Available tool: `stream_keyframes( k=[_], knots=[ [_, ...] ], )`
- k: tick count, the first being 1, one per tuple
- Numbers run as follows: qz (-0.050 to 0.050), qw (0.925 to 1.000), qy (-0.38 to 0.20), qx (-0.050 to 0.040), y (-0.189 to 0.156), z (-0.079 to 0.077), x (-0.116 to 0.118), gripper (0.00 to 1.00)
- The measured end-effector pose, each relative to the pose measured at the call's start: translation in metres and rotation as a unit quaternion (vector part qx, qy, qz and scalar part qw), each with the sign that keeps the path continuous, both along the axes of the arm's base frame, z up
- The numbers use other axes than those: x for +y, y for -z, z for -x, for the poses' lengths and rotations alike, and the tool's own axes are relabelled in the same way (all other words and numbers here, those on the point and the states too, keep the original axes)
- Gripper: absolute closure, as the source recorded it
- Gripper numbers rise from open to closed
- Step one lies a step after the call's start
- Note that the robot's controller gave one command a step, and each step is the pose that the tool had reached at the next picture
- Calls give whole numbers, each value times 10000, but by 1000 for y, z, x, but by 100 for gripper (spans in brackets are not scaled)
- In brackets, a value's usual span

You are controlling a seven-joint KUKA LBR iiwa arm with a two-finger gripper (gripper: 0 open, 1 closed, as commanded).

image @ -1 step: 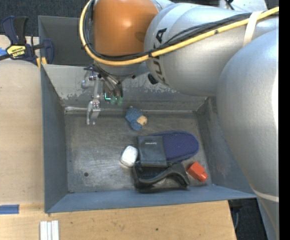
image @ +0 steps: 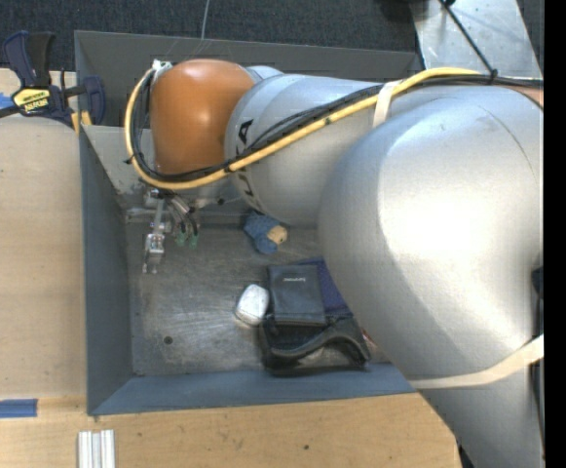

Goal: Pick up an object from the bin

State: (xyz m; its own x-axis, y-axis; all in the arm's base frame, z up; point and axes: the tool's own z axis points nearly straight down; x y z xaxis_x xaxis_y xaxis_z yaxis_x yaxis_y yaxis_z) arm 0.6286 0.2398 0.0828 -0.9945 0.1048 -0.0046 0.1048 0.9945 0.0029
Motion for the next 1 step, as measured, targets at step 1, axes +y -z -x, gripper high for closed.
stream_keyframes(
  k=[1],
  knots=[
    [31, 9744, -2250, 7, -18, 4, -98, 0]
  ],
)
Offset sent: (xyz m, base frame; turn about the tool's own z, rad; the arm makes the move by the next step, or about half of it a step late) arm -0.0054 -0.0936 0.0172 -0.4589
